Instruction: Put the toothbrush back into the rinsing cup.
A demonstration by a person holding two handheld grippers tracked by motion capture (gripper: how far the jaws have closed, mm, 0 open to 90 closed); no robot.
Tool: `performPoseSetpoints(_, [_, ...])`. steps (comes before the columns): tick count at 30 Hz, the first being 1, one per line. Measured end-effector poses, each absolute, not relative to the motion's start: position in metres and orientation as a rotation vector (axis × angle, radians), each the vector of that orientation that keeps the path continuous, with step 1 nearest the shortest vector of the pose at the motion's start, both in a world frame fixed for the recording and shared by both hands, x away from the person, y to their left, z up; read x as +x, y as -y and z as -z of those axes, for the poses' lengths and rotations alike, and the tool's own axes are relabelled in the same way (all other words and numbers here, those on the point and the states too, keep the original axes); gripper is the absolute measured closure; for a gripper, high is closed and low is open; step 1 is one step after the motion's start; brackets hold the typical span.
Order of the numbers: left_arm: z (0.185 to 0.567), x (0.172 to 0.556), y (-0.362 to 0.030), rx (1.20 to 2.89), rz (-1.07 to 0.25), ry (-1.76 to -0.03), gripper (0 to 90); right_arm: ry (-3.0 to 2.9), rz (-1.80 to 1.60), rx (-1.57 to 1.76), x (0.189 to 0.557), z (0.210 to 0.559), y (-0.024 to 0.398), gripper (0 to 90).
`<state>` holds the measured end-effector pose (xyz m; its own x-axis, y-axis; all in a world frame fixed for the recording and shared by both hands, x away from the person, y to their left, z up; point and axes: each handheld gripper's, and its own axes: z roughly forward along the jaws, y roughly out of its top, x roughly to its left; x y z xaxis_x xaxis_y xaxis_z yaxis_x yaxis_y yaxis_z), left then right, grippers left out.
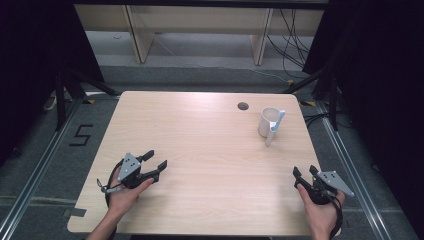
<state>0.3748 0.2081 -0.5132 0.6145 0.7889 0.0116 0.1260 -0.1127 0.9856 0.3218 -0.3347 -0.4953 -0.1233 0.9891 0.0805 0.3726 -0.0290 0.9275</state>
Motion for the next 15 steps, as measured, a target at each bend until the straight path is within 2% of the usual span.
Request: performPoseSetpoints(15, [0.5125, 0.3730, -0.2099, 1.616, -0.667, -0.817, 34.1, -1.533, -1.134, 1.464, 0.3232, 0.5044, 0.3352, 38.2])
